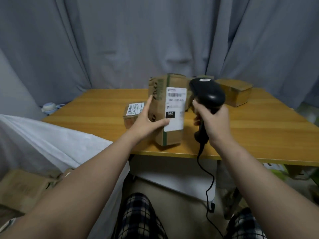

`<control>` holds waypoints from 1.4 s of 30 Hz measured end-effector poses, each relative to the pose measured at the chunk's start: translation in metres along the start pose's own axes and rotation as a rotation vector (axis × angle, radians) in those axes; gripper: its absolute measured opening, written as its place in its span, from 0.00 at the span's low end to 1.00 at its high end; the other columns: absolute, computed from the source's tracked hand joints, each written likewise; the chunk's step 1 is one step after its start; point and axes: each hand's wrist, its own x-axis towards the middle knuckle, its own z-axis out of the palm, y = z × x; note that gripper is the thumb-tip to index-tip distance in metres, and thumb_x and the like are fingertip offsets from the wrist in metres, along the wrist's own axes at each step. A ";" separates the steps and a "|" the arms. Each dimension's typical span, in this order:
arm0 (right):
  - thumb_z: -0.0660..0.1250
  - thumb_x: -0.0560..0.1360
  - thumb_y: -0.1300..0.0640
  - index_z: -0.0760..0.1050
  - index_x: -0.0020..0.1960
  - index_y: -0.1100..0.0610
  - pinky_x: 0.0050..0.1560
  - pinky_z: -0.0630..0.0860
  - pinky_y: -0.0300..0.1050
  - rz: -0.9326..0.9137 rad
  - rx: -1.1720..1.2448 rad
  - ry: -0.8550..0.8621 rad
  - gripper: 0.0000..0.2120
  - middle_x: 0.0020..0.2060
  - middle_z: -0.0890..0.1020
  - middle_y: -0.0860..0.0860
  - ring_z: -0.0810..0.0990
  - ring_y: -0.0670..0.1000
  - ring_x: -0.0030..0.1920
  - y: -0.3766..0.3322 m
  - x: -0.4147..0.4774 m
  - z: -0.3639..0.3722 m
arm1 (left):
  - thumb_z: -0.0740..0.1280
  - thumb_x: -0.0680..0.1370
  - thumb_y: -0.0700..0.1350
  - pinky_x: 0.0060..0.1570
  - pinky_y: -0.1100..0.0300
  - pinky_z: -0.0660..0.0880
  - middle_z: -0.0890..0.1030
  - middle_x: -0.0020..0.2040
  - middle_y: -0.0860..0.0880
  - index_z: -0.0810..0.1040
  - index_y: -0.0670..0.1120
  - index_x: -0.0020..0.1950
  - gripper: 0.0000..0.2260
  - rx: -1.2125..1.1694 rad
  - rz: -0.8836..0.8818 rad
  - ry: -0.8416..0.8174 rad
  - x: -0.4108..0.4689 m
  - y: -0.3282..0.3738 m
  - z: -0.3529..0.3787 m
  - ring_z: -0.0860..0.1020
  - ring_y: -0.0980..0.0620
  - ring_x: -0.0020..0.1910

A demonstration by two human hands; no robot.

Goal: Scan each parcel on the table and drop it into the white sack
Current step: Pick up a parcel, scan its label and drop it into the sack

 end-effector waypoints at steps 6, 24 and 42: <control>0.72 0.73 0.57 0.72 0.38 0.73 0.29 0.77 0.49 0.027 -0.117 -0.089 0.18 0.26 0.75 0.57 0.78 0.53 0.23 0.022 -0.024 0.011 | 0.80 0.59 0.60 0.67 0.45 0.70 0.64 0.76 0.49 0.51 0.71 0.73 0.51 -0.178 -0.024 0.124 -0.004 -0.021 0.001 0.67 0.48 0.72; 0.70 0.75 0.60 0.75 0.43 0.72 0.30 0.78 0.46 -0.011 -0.170 -0.151 0.13 0.26 0.77 0.55 0.79 0.52 0.25 0.019 -0.034 0.013 | 0.77 0.66 0.55 0.69 0.44 0.67 0.61 0.77 0.48 0.46 0.67 0.75 0.49 -0.173 -0.047 0.131 -0.003 -0.024 -0.001 0.64 0.46 0.74; 0.72 0.74 0.60 0.77 0.43 0.65 0.27 0.77 0.48 -0.047 -0.021 -0.337 0.08 0.28 0.76 0.60 0.78 0.54 0.24 -0.002 -0.055 0.087 | 0.74 0.73 0.43 0.52 0.69 0.77 0.74 0.64 0.49 0.51 0.59 0.77 0.42 -0.165 0.067 0.358 -0.089 0.000 -0.058 0.75 0.52 0.64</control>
